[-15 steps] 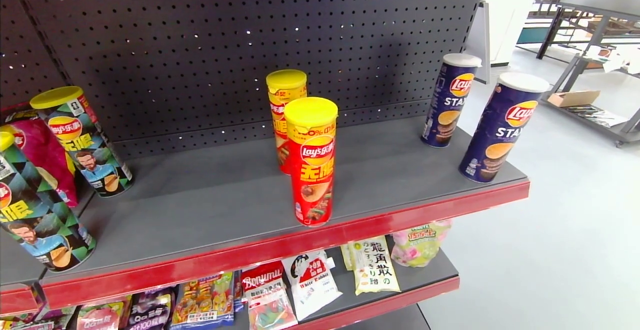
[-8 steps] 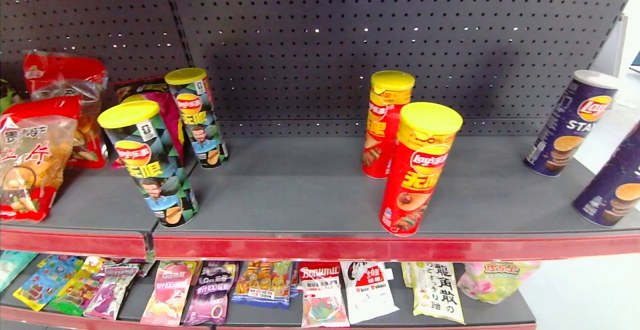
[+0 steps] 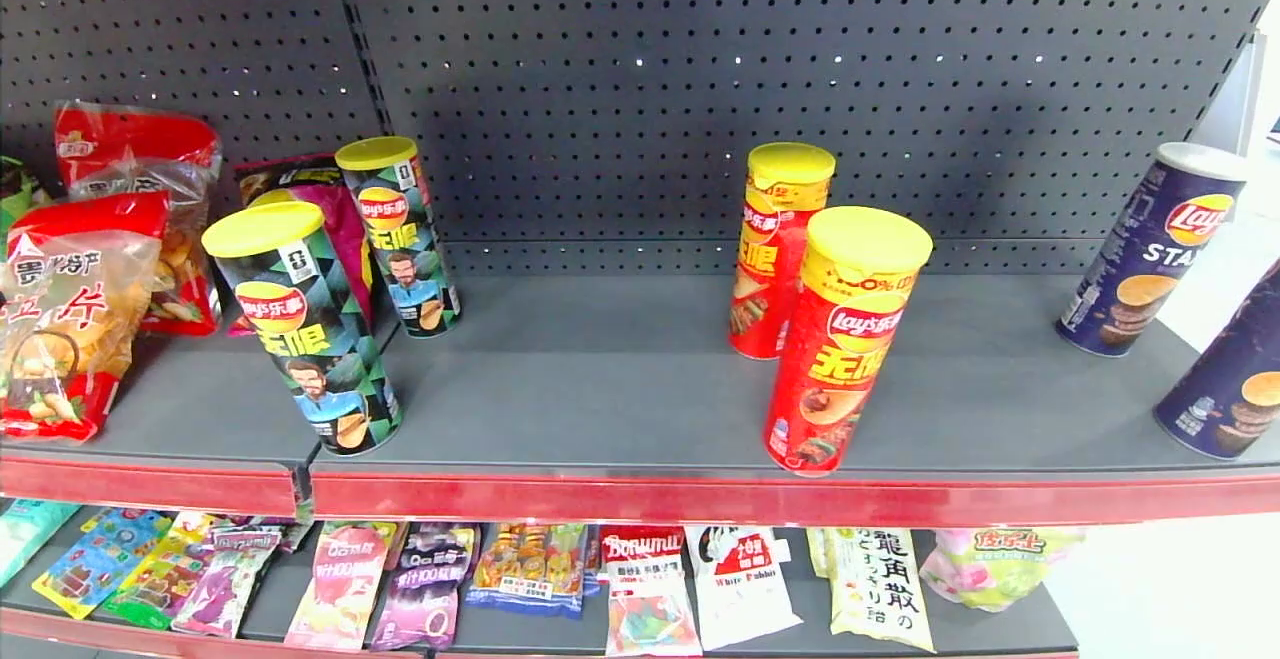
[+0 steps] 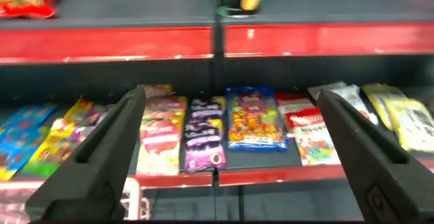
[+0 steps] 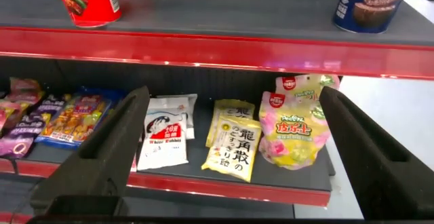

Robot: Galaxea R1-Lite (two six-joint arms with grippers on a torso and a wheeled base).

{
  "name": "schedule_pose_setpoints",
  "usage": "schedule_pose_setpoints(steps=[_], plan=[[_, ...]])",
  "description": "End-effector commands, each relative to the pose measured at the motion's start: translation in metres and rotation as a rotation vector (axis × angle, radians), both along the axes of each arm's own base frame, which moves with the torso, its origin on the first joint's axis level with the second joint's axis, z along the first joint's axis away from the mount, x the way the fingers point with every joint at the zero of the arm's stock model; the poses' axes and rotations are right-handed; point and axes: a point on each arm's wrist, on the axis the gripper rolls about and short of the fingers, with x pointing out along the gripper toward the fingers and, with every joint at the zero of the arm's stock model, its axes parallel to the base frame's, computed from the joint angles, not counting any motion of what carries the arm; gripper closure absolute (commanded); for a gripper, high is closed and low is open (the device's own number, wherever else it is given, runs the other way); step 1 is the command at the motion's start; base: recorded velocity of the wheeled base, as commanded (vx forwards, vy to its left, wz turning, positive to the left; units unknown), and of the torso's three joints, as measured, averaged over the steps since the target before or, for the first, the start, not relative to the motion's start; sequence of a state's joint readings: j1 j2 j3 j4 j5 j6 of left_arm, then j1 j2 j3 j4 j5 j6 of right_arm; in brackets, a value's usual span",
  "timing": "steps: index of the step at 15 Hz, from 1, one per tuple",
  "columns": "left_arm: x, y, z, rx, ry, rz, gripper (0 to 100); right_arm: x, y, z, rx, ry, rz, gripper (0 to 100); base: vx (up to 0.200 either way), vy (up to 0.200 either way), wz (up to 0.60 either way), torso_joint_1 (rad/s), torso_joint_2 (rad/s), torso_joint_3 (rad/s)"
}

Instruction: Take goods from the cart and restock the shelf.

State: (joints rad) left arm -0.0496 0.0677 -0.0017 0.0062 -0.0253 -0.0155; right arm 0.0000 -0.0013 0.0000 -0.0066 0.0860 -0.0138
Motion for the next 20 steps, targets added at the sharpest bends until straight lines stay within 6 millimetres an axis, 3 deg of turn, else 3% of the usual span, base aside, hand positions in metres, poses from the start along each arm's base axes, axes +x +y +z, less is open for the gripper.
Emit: schedule_pose_setpoints(steps=[1, 2, 3, 5, 10, 15, 20], plan=[[0.000, 0.000, 0.000, 0.003, 0.003, -0.001, 0, -0.002, 0.000, 0.007, 0.006, -0.030, 0.014, 0, 0.000, 0.000, 0.00, 0.000, 0.00, 0.000], [0.000, 0.000, 0.000, 0.003, 0.004, 0.001, 0, 0.000, 0.000, 0.053, 0.022, -0.043, 0.033, 0, 0.000, 0.000, 0.00, 0.000, 0.00, 0.000], [0.000, 0.000, 0.000, 0.002, 0.004, 0.000, 0, 0.009, 0.000, 0.076, 0.028, -0.022, 0.002, 0, 0.000, 0.000, 0.00, 0.000, 0.00, 0.000], [0.000, 0.000, 0.000, 0.008, 0.002, 0.002, 0, 0.017, 0.001, 0.093, 0.020, 0.007, 0.058, 0, 0.000, 0.000, 0.00, 0.000, 0.00, 0.000], [0.000, 0.000, 0.000, 0.008, 0.002, 0.002, 0, 0.038, 0.003, 0.090, 0.024, 0.137, 0.169, 0, 0.000, 0.000, 0.00, 0.000, 0.00, 0.000], [0.000, 0.000, 0.000, 0.008, 0.004, 0.002, 0, 0.103, 0.008, 0.099, 0.034, 0.328, 0.205, 0, 0.000, 0.000, 0.00, 0.000, 0.00, 0.000], [0.000, 0.000, 0.000, 0.008, 0.002, 0.002, 0, 0.159, 0.028, 0.096, 0.017, 0.408, 0.337, 0, 0.000, 0.000, 0.00, 0.000, 0.00, 0.000]])
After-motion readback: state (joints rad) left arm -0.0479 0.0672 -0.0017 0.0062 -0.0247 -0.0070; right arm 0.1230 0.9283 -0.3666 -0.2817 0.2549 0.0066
